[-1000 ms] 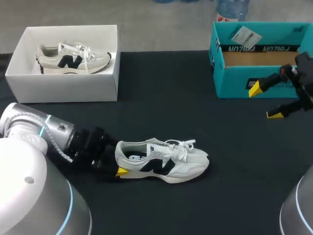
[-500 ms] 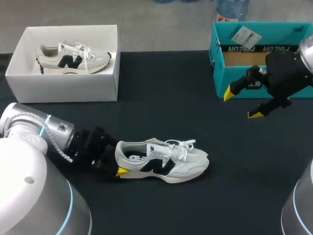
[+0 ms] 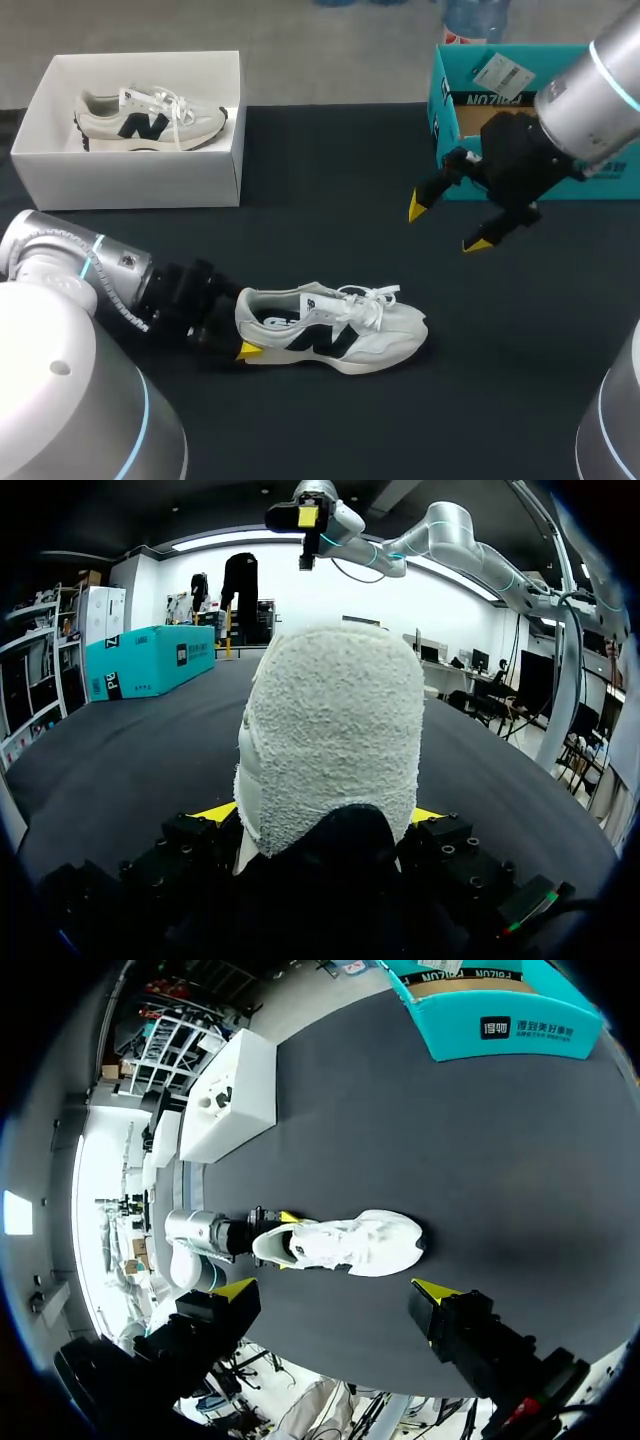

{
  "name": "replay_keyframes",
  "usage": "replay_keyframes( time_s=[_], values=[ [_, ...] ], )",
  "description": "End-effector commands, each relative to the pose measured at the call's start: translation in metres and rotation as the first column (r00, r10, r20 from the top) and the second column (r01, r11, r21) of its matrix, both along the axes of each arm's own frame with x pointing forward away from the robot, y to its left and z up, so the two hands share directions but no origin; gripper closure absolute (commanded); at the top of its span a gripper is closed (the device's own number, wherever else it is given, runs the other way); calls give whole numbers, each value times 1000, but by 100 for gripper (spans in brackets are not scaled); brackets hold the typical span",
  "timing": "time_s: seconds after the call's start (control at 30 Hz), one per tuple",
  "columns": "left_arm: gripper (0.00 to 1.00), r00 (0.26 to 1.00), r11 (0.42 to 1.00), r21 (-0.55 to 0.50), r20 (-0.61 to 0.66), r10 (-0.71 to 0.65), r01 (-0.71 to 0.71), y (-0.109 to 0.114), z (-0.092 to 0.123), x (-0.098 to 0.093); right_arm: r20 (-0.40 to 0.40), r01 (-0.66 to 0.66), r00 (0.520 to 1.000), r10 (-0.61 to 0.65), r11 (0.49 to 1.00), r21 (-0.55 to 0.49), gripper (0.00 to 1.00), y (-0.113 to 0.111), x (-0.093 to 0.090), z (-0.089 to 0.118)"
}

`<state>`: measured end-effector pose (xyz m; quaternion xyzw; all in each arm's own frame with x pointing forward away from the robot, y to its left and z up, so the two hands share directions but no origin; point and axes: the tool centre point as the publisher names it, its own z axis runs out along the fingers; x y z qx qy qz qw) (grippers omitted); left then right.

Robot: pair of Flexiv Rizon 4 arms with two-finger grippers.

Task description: Take the shoe out of the shoebox, open the shoe tongue, remove and reinsert the insole, then place the shoe into the shoebox

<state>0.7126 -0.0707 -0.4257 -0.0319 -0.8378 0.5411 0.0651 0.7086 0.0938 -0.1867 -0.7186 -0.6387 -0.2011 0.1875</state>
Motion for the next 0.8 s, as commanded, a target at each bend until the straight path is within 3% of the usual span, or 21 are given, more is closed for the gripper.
replay_keyframes(
  time_s=[0.03,0.4,0.5,0.67,0.8],
  values=[
    [100,1000,1000,1,1,1,-1,-1,-1,0,-6,-2,1000,2,1000,-13,0,5,5,-2],
    [100,1000,1000,1,1,1,-1,-1,-1,0,-6,-2,1000,2,1000,-13,0,5,5,-2],
    [100,1000,1000,1,1,1,-1,-1,-1,0,75,14,997,-9,997,-78,0,18,7,-8],
    [100,1000,1000,1,1,1,-1,-1,-1,0,85,59,996,-40,973,-223,0,33,3,-9],
    [100,1000,1000,1,1,1,-1,-1,-1,0,45,35,999,-23,959,-280,0,48,0,-9]
  ],
)
